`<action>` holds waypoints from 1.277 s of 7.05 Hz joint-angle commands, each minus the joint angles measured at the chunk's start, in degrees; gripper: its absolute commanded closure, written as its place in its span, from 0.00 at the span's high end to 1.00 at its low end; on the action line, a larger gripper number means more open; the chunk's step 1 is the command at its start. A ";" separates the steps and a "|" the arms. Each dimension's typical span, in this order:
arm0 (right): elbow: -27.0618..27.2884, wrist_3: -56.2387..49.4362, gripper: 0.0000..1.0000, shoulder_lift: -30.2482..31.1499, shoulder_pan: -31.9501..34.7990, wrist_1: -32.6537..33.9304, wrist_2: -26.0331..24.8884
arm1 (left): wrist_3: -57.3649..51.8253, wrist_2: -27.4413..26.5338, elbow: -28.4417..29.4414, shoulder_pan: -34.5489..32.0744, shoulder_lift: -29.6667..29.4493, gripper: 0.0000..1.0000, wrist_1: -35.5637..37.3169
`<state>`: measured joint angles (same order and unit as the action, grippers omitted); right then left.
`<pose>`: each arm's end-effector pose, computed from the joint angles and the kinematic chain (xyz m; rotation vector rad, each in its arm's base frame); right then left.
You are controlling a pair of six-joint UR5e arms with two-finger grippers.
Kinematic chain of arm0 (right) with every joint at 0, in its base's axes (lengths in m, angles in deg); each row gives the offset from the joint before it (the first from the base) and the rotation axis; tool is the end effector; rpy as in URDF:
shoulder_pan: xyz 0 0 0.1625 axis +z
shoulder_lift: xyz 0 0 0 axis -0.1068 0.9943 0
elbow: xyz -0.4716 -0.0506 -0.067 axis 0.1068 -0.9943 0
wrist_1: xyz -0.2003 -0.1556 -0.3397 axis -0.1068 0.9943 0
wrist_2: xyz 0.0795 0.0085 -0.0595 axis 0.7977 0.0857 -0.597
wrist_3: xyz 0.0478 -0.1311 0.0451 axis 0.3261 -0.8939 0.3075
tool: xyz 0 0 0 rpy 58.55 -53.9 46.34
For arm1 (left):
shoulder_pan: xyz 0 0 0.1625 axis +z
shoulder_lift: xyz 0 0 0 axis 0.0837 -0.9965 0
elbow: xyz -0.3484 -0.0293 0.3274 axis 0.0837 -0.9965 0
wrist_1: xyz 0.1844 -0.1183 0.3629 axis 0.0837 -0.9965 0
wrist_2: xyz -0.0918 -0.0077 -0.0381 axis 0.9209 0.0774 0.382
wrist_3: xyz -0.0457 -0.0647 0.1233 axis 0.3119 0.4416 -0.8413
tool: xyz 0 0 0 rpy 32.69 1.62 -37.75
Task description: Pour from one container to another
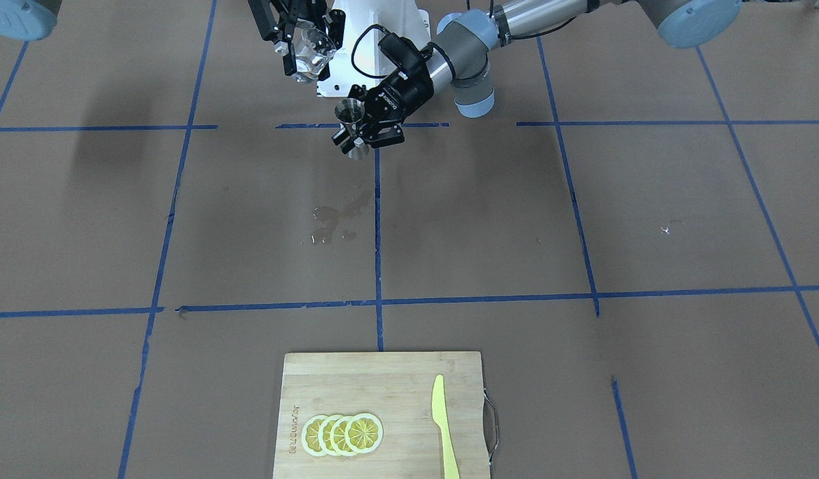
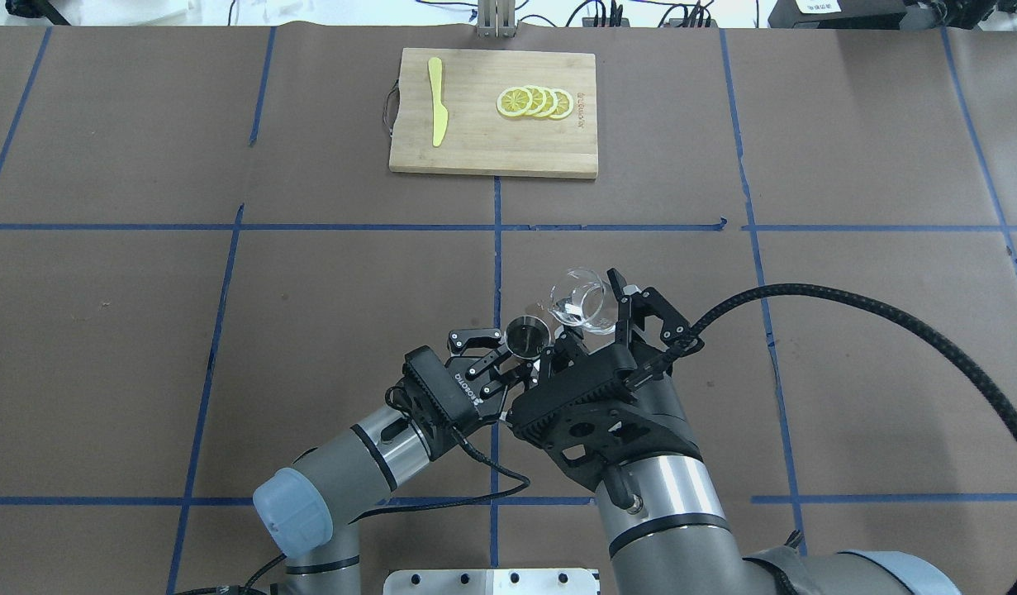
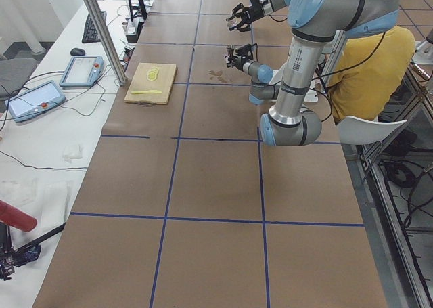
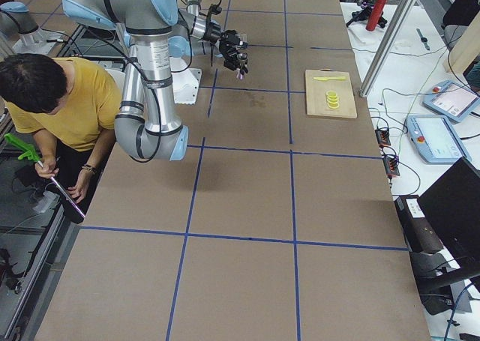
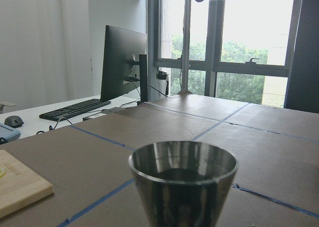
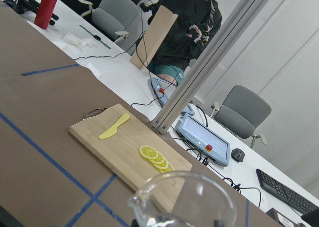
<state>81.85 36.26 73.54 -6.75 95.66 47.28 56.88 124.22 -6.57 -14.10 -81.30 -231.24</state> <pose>-0.4725 -0.2614 0.1828 1.2801 -0.3824 -0.1448 0.6639 -0.3210 0.2521 1.5526 1.2111 0.1942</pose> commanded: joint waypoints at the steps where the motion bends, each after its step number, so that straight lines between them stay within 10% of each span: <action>1: 0.80 11.20 0.00 1.46 1.23 -0.31 1.97 | 0.02 -8.89 -1.11 -0.20 1.64 0.00 -0.07; 5: 0.80 24.15 0.00 6.65 7.01 -0.31 5.99 | 0.19 -31.21 -1.46 -1.16 8.81 0.00 -0.16; 9: -2.08 27.17 0.00 10.52 13.08 -5.53 13.64 | -0.51 -34.68 -1.99 -9.13 15.79 0.00 0.10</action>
<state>81.54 62.87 83.61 4.53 93.96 58.41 56.85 89.51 -8.45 -20.11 -67.09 -231.30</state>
